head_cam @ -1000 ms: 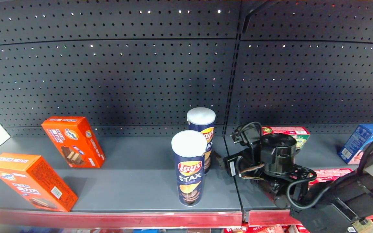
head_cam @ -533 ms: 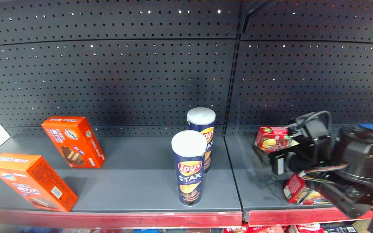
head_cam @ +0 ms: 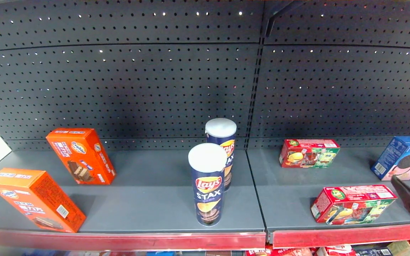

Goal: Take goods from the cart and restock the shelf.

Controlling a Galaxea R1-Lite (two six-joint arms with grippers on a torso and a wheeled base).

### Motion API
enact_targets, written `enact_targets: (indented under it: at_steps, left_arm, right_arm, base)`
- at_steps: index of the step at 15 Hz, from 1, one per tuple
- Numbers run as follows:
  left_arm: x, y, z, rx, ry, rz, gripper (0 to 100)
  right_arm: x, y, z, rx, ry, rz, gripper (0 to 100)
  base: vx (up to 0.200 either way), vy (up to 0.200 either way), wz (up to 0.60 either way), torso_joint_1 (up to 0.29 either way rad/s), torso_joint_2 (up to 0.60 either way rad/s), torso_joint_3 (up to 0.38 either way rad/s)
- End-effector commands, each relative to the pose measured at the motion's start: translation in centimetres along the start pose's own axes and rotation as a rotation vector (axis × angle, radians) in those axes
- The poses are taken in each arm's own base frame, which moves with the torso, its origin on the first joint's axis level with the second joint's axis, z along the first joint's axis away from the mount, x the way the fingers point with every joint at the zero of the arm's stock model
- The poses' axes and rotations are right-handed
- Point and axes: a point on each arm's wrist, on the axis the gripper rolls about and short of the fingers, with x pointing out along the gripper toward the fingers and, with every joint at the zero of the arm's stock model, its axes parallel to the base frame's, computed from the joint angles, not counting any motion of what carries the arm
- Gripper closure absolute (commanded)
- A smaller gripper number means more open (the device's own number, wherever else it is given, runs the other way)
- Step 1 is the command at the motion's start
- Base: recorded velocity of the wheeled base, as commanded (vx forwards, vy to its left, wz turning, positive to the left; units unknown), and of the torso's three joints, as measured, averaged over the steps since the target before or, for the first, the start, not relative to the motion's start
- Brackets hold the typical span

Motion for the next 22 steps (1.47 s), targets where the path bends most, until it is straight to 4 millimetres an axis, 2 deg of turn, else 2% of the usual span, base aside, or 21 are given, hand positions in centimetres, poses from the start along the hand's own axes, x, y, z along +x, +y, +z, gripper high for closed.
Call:
enact_targets:
  at_steps: [1, 4, 6, 8, 10, 13, 16, 17, 18, 19, 21, 22]
  left_arm:
    - [0.0, 0.0, 0.0, 0.0, 0.0, 0.0, 0]
    - [0.0, 0.0, 0.0, -0.002, -0.001, 0.0, 0]
    - [0.0, 0.0, 0.0, -0.001, -0.002, 0.002, 0]
    - [0.0, 0.0, 0.0, -0.002, -0.001, 0.0, 0]
    - [0.0, 0.0, 0.0, 0.004, 0.0, -0.008, 0]
    - [0.0, -0.1, 0.0, 0.035, 0.009, -0.062, 0]
    - [0.0, -0.3, -0.4, 0.176, 0.043, -0.151, 0]
    - [-0.2, -0.5, 0.0, 0.196, 0.09, -0.274, 0]
    - [0.2, -1.1, 2.5, 0.186, 0.122, -0.392, 0]
    - [1.8, -2.2, 4.9, 0.149, 0.201, -0.429, 0]
    - [4.0, -3.2, 5.7, 0.117, 0.257, -0.469, 0]
    - [5.3, -3.7, 4.9, 0.13, 0.325, -0.489, 0]
  right_arm:
    - [-4.9, -2.0, -0.9, 0.034, -0.079, -0.08, 0]
    - [-8.8, -2.7, -3.4, 0.023, -0.044, -0.077, 0]
    - [-11.5, -2.9, -6.0, 0.04, -0.043, -0.095, 0]
    - [-11.5, -3.2, -6.1, 0.082, -0.016, -0.214, 0]
    - [-11.5, -3.0, -6.6, 0.099, 0.022, -0.206, 0]
    - [-11.5, -2.7, -7.4, 0.098, 0.078, -0.096, 0]
    - [-11.5, -2.5, -7.7, 0.088, 0.106, -0.03, 0]
    - [-11.5, -2.4, -7.7, 0.07, 0.106, -0.001, 0]
    - [-11.5, -2.4, -7.7, 0.044, 0.106, -0.002, 0]
    - [-11.5, -2.4, -7.6, 0.018, 0.105, -0.001, 0]
    - [-11.5, -2.4, -7.6, -0.021, 0.102, 0.007, 0]
    - [-11.5, -2.4, -7.5, -0.045, 0.096, 0.024, 0]
  base:
    - [0.0, 0.0, 0.0, 0.0, 0.0, 0.0]
    - [0.0, 0.0, 0.0, 0.0, 0.0, 0.0]
    - [0.0, 0.0, 0.0, 0.0, 0.0, 0.0]
    - [0.0, 0.0, 0.0, 0.0, 0.0, 0.0]
    - [0.0, 0.0, 0.0, 0.0, 0.0, 0.0]
    - [0.0, 0.0, 0.0, 0.0, 0.0, 0.0]
    - [0.0, 0.0, 0.0, 0.0, 0.0, 0.0]
    - [0.0, 0.0, 0.0, 0.0, 0.0, 0.0]
    - [0.0, 0.0, 0.0, 0.0, 0.0, 0.0]
    - [0.0, 0.0, 0.0, 0.0, 0.0, 0.0]
    - [0.0, 0.0, 0.0, 0.0, 0.0, 0.0]
    - [0.0, 0.0, 0.0, 0.0, 0.0, 0.0]
